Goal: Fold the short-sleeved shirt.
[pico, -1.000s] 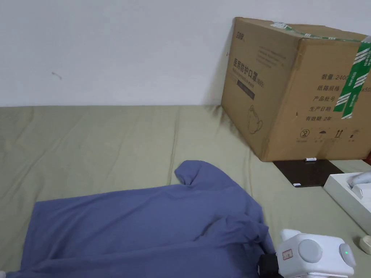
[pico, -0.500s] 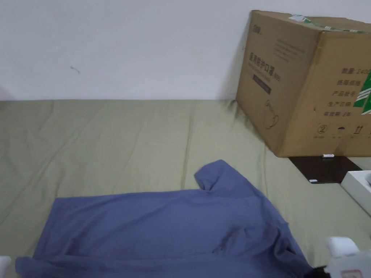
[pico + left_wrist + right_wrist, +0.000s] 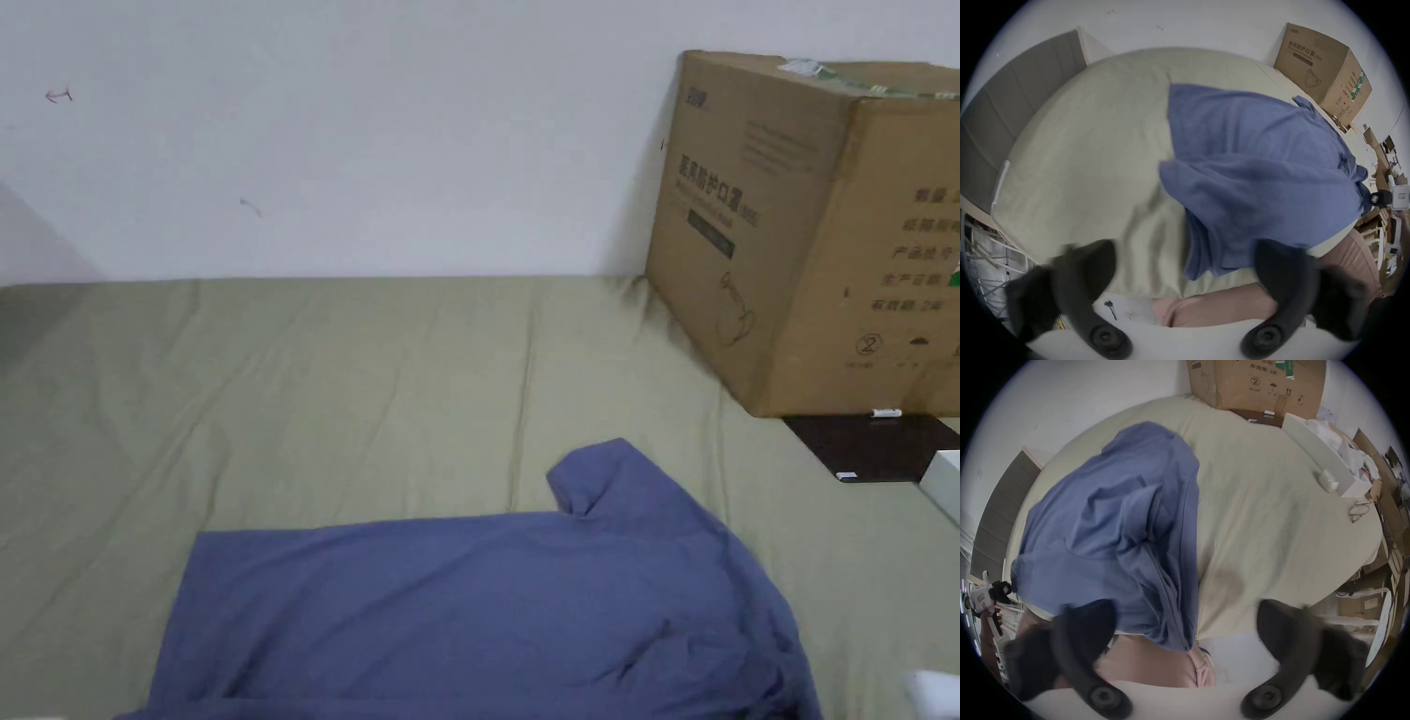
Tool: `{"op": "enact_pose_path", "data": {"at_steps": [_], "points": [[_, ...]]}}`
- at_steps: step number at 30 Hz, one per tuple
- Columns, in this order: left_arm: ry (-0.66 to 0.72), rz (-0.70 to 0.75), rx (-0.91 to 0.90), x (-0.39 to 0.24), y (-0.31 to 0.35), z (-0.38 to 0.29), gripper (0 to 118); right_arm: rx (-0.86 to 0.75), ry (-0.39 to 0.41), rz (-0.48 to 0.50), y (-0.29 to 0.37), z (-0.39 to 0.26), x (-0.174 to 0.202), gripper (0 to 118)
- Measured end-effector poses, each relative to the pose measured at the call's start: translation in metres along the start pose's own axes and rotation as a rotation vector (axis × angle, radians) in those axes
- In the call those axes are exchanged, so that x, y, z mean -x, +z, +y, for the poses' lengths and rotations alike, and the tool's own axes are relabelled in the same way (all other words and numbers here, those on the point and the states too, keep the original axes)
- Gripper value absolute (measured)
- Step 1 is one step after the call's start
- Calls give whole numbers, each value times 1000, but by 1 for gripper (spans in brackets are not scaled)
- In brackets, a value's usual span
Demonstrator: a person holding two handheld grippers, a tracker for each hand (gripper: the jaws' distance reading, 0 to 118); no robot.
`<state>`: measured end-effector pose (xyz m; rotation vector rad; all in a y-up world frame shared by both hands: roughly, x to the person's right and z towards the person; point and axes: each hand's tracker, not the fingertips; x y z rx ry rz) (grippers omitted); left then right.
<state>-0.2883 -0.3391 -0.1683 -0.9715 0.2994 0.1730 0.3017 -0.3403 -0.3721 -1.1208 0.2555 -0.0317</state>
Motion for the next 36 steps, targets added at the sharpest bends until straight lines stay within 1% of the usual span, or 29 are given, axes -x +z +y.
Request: {"op": "enact_pose_path", "data": {"at_steps": [1, 3, 4, 5, 7, 8, 9, 10, 11, 12, 13, 14, 15, 16, 17, 18, 20, 22, 24, 26, 27, 28, 29, 30, 31, 32, 33, 34, 36], "points": [[-3, -10, -91, 4, 14, 2, 114, -63, -28, 30, 13, 1, 1, 118], [29, -19, -160, 5, 37, 4, 114, -162, -69, 47, 36, -1, 7, 118], [55, -51, -244, -5, 60, 3, 114, -227, -78, 64, 48, -3, 13, 118], [88, -76, -329, -9, 76, 3, 114, -291, -68, 86, 62, -3, 22, 118], [147, -163, -463, -18, 106, 5, 113, -515, -13, 113, 90, -15, 45, 117], [154, -151, -567, -16, 110, 5, 109, -635, 19, 116, 103, -23, 56, 115], [150, -137, -682, -23, 124, 3, 100, -771, 40, 127, 112, -29, 65, 112], [140, -127, -775, -32, 137, 2, 77, -862, 76, 144, 122, -35, 77, 100], [122, -117, -833, -39, 148, 1, 53, -924, 91, 146, 130, -39, 88, 81], [103, -103, -890, -49, 153, 4, 23, -977, 103, 129, 136, -42, 100, 48], [81, -69, -911, -60, 158, 8, 0, -1006, 100, 111, 138, -42, 109, 2], [62, -55, -932, -65, 164, 6, 0, -1022, 92, 117, 141, -42, 115, 0], [47, -71, -929, -70, 168, 10, 0, -1027, 96, 172, 144, -40, 118, 0], [40, -128, -918, -73, 167, 22, 0, -985, 108, 226, 145, -35, 120, 0], [43, -166, -900, -74, 168, 30, 0, -968, 116, 217, 146, -28, 125, 0], [56, -165, -886, -75, 168, 37, 0, -974, 120, 198, 146, -25, 129, 0], [74, -168, -841, -71, 161, 60, 0, -973, 145, 201, 147, -17, 130, 0], [43, -180, -690, -59, 141, 95, 0, -945, 167, 202, 145, -2, 133, 0], [9, -225, -485, -41, 103, 139, 0, -928, 158, 196, 139, 8, 131, 0], [46, -303, -294, -17, 55, 178, 0, -875, 145, 227, 131, 21, 131, 0], [57, -340, -206, -6, 27, 193, 0, -852, 137, 229, 125, 28, 131, 0], [76, -356, -157, 7, 2, 205, 0, -833, 129, 220, 119, 33, 132, 0], [76, -352, -104, 15, -23, 216, 0, -816, 124, 224, 113, 39, 132, 0], [60, -284, -97, 21, -45, 223, 0, -798, 116, 230, 107, 45, 132, 0], [41, -255, -92, 27, -69, 231, 0, -785, 109, 238, 101, 50, 132, 0], [33, -251, -71, 28, -85, 229, 8, -775, 106, 240, 95, 55, 133, 0], [43, -224, -58, 32, -106, 231, 29, -758, 103, 239, 89, 59, 135, 0], [43, -208, -40, 34, -125, 232, 75, -742, 103, 242, 83, 63, 135, 0], [41, -193, 20, 38, -155, 235, 94, -714, 100, 253, 71, 69, 136, 0]]}}
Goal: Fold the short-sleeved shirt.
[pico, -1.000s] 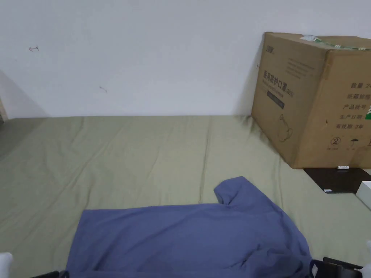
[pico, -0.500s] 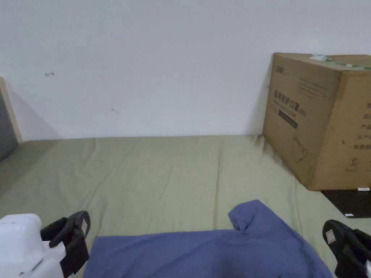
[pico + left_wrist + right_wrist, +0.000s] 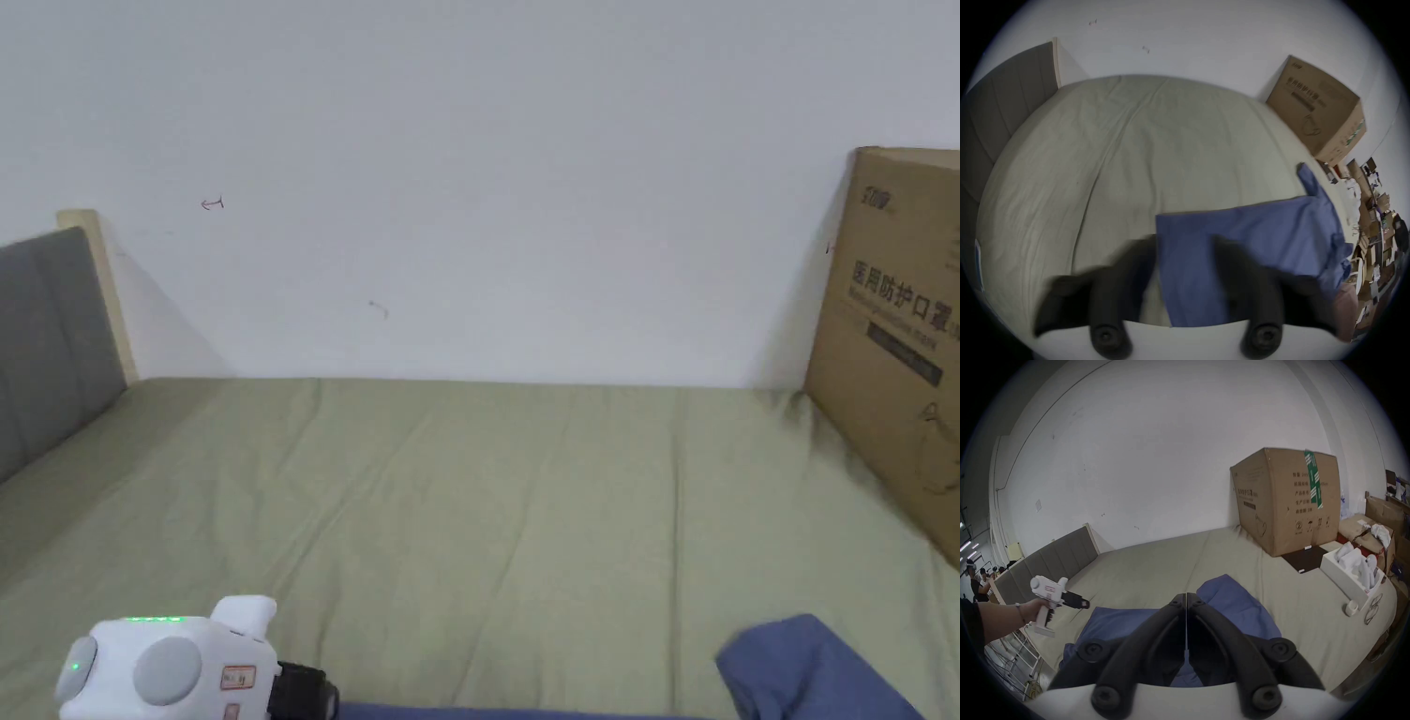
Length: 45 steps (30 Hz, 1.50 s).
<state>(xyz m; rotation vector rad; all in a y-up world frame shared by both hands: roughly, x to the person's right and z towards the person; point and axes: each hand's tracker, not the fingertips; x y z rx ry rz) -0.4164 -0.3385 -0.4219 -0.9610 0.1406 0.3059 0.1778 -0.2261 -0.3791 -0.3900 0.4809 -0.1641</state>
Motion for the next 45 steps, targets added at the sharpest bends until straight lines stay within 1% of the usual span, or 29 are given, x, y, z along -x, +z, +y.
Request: {"op": "enact_pose_path", "data": {"at_steps": [1, 2, 3, 6, 8, 9, 10, 12, 14, 15, 16, 17, 20, 23, 25, 26, 27, 28, 29, 30, 33, 36, 37, 39, 40, 41, 43, 44, 45], "points": [[-4, 5, 32, 3, -14, 1, 101, 13, -4, 1, -4, -1, 1, 0], [-3, 12, 29, 3, -23, 1, 116, 26, -10, 5, -8, -3, 0, 0], [-7, 39, 23, 4, -32, 2, 118, 40, -16, 10, -11, -5, -1, 0], [-12, 65, 34, 8, -52, 3, 117, 75, -16, 17, -17, -10, -2, 0], [-37, 48, 108, 9, -69, 0, 107, 97, -2, 13, -19, -13, -3, 0], [-139, 142, 130, -2, -74, -7, 108, 103, 3, 11, -20, -14, -3, 0], [-211, 154, 73, -13, -70, -11, 107, 107, 5, 9, -20, -15, -4, 0], [-199, 196, 15, -26, -61, -17, 95, 111, 11, 2, -21, -18, -6, 0], [-218, 179, -75, -38, -43, -26, 41, 111, 4, -3, -22, -20, -11, 0], [-227, 164, -121, -44, -34, -30, 4, 114, -15, 0, -24, -21, -14, 0], [-227, 155, -125, -43, -31, -32, 4, 114, -37, 3, -27, -21, -18, 0], [-245, 240, -155, -49, -24, -36, 3, 113, -56, 7, -31, -21, -23, 0], [-147, 59, -269, -46, 11, -40, 3, 106, -104, 25, -63, -7, -43, 0], [-144, 47, -368, -52, 48, -43, 3, 133, -111, -8, -118, 15, -70, 0], [-126, -15, -372, -59, 66, -43, 3, 252, -113, -42, -167, 29, -88, 4], [-133, -10, -365, -60, 71, -43, 3, 350, -118, -33, -193, 33, -97, 22], [-144, -5, -362, -62, 76, -42, 3, 439, -106, -26, -218, 33, -105, 60], [-163, 0, -358, -72, 80, -43, 3, 477, -79, -45, -238, 31, -110, 111], [-177, 3, -351, -74, 82, -42, 3, 526, -45, -96, -261, 27, -120, 118], [-184, 0, -343, -74, 84, -40, 3, 580, -22, -126, -283, 23, -125, 118], [-193, 5, -328, -68, 76, -36, 3, 628, -18, -154, -324, 13, -149, 116], [-177, 9, -319, -71, 77, -37, 3, 707, -21, -233, -358, 2, -176, 116], [-171, 13, -316, -70, 76, -38, 3, 735, -18, -269, -373, -6, -169, 115], [-157, 19, -287, -68, 72, -39, 3, 777, -23, -311, -385, -18, -179, 108], [-159, 28, -278, -67, 71, -41, 3, 761, -15, -283, -383, -21, -179, 108], [-162, 36, -270, -67, 69, -42, 3, 725, 21, -285, -358, -13, -148, 106], [-167, 45, -254, -66, 67, -44, 3, 715, 28, -274, -345, -9, -133, 91], [-168, 50, -246, -56, 62, -46, 3, 704, 53, -271, -339, -8, -129, 78], [-165, 56, -236, -51, 59, -47, 3, 707, 67, -260, -337, -4, -130, 59]]}}
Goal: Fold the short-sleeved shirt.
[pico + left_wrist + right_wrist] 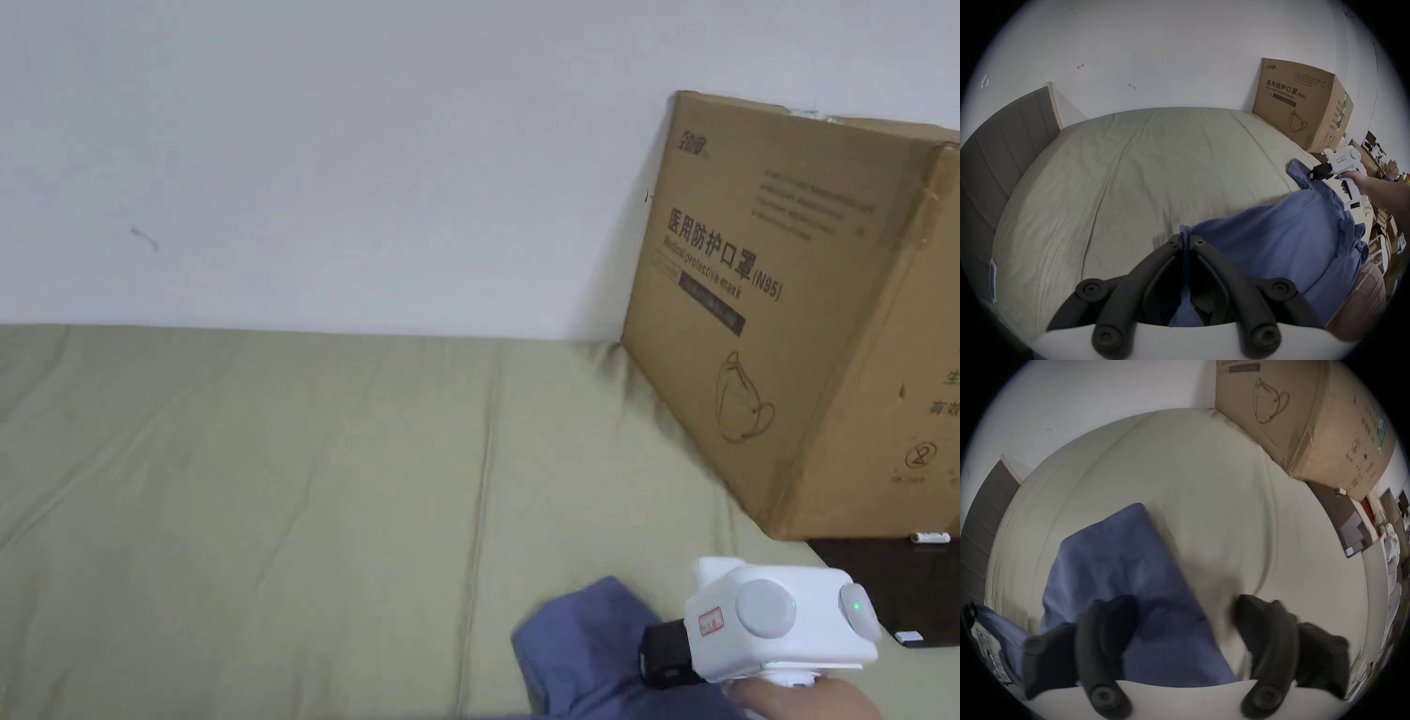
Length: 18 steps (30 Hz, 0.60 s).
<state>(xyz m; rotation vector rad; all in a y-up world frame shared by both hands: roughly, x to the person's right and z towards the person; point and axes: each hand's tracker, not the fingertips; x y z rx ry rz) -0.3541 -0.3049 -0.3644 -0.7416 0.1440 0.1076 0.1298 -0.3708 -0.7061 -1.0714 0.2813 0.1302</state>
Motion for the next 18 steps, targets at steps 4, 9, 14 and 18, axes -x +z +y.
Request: {"op": "enact_pose_path", "data": {"at_steps": [4, 9, 14, 18], "points": [[55, 2, 32, 1, -2, -9, 3, -52, -99, 117, 15, -13, -18, 2], [62, 26, 25, -1, 0, -19, 3, -271, -122, 104, 84, -45, -25, 2], [83, 45, -26, -6, 5, 2, 3, -347, -149, 123, 133, -40, -32, 2], [75, 51, -62, -9, -5, 34, 3, -367, -140, 94, 124, -5, -31, 2]]}}
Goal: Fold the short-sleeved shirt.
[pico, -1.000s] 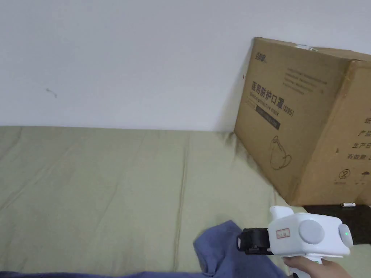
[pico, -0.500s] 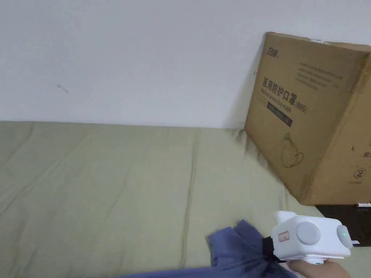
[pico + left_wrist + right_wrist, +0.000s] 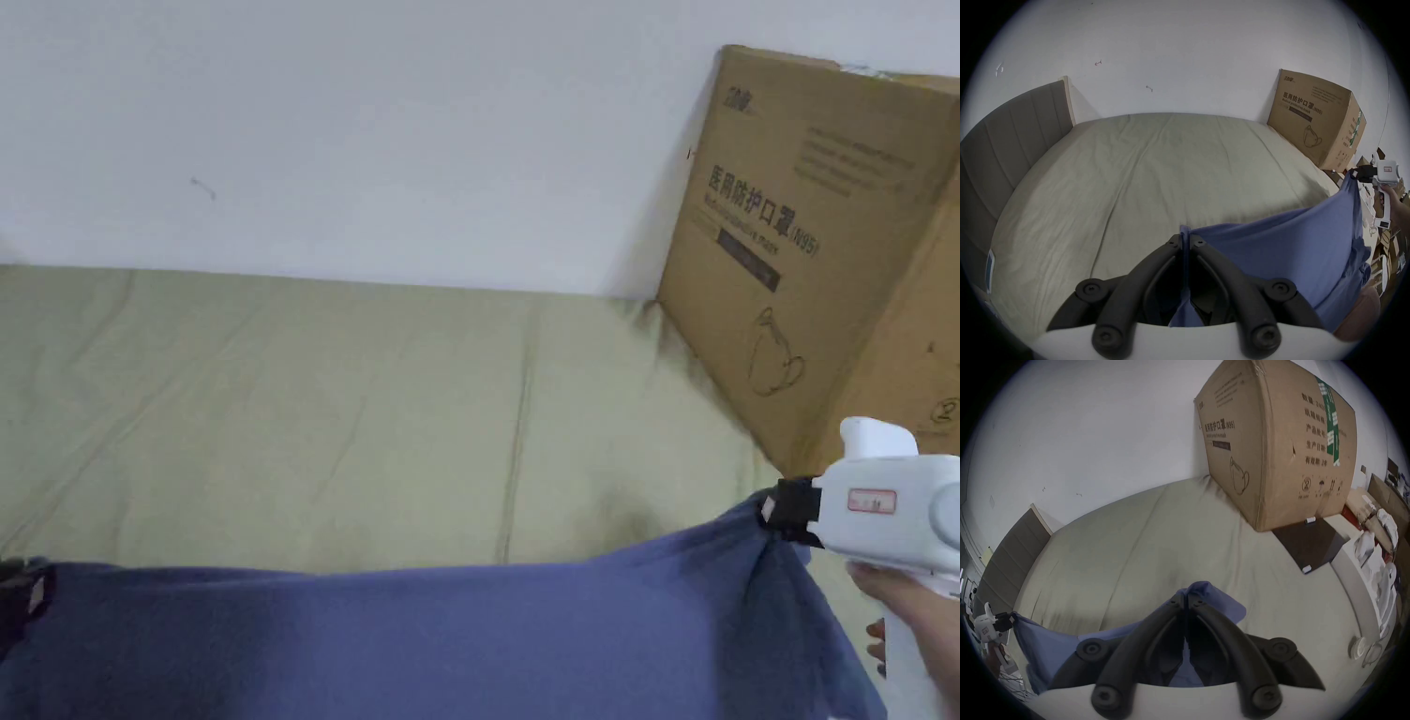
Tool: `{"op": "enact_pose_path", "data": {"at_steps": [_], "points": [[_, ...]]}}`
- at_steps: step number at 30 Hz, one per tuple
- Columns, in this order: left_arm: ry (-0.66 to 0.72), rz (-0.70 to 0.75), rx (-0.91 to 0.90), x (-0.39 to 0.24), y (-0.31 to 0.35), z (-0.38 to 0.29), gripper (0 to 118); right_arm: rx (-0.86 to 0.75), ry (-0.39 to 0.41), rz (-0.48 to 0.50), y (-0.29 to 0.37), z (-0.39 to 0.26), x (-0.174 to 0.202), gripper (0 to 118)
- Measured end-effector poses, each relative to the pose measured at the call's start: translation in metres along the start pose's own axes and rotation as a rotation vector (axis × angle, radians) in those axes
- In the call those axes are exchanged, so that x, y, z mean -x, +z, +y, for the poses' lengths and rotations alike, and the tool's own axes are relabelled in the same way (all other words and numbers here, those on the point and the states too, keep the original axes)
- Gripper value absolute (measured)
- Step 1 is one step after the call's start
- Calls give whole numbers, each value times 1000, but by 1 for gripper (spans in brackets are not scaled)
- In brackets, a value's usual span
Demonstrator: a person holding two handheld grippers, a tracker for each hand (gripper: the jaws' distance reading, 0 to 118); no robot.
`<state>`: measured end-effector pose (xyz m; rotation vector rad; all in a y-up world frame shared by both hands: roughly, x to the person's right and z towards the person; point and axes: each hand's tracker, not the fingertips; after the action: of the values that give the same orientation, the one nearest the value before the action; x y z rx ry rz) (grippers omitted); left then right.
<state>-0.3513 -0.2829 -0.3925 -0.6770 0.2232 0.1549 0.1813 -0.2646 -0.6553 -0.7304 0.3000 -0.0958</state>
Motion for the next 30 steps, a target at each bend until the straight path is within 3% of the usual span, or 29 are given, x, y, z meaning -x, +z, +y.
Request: {"op": "enact_pose_path", "data": {"at_steps": [5, 10, 14, 19, 24, 28, 29, 30], "points": [[7, 33, -68, 14, -24, 33, 3, -95, -8, -46, -12, 19, 16, 2], [14, -7, -89, 19, -22, 33, 3, -96, 8, -29, -6, 6, 11, 2], [20, -45, -46, 26, 1, -14, 3, -44, 58, -22, 36, -53, -5, 2], [29, -126, 75, 33, 59, -98, 3, 152, 6, 13, 113, -155, -32, 2], [-1, -148, 198, 35, 80, -160, 4, 254, 17, 12, 144, -210, -45, 2], [9, -146, 198, 34, 78, -172, 17, 293, 74, -15, 126, -227, -41, 2], [-12, -118, 196, 36, 77, -171, 37, 272, 95, -25, 125, -226, -38, 5], [-22, -74, 209, 37, 78, -169, 65, 225, 106, -40, 127, -222, -41, 15]]}}
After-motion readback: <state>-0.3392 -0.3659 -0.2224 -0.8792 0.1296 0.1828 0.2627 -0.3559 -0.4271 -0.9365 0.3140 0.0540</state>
